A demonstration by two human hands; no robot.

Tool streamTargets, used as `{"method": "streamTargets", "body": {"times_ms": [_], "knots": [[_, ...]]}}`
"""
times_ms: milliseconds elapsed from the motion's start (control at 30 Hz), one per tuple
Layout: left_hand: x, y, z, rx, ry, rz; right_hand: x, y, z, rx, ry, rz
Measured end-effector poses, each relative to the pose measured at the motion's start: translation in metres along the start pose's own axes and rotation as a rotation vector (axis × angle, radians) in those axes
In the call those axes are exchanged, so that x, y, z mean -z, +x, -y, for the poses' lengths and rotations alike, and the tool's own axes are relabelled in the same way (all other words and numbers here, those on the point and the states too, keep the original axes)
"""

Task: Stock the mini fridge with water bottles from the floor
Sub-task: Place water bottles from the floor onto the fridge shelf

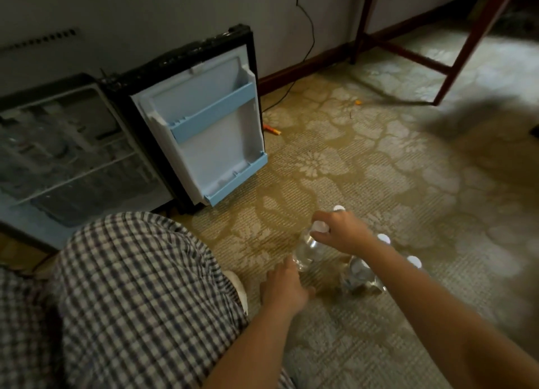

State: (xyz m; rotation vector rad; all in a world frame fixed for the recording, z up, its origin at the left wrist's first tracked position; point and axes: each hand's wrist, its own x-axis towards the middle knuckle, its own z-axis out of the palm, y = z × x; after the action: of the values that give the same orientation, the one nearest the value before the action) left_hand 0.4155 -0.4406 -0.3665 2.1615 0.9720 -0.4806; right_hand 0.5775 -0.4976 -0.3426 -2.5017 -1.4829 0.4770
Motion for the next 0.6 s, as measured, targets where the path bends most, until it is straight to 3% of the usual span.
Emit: {"method": "streamTargets", "body": {"times_ms": [133, 267, 367, 500, 600], "knots": [[0.016, 0.005, -0.004, -0.099, -0.235, -0.16, 0.065, -0.008, 0.031, 0.179, -0.031, -0.065], [0.048, 0.002, -0.01, -0.228, -0.346, -0.433, 0.12, -0.009, 0.061, 0.3, 0.035, -0.162], [0.09, -0.007, -0.017, -0.402, -0.557, -0.483, 0.153, -0.004, 0.089, 0.386, 0.026, -0.2], [0.159, -0.015, -0.008, -0.516, -0.411, -0.6, 0.187, 0.01, 0.132, 0.472, -0.066, -0.27], [0.206, -0.028, 0.009, -0.608, -0.37, -0.589, 0.209, 0.022, 0.168, 0.546, -0.12, -0.284]]}}
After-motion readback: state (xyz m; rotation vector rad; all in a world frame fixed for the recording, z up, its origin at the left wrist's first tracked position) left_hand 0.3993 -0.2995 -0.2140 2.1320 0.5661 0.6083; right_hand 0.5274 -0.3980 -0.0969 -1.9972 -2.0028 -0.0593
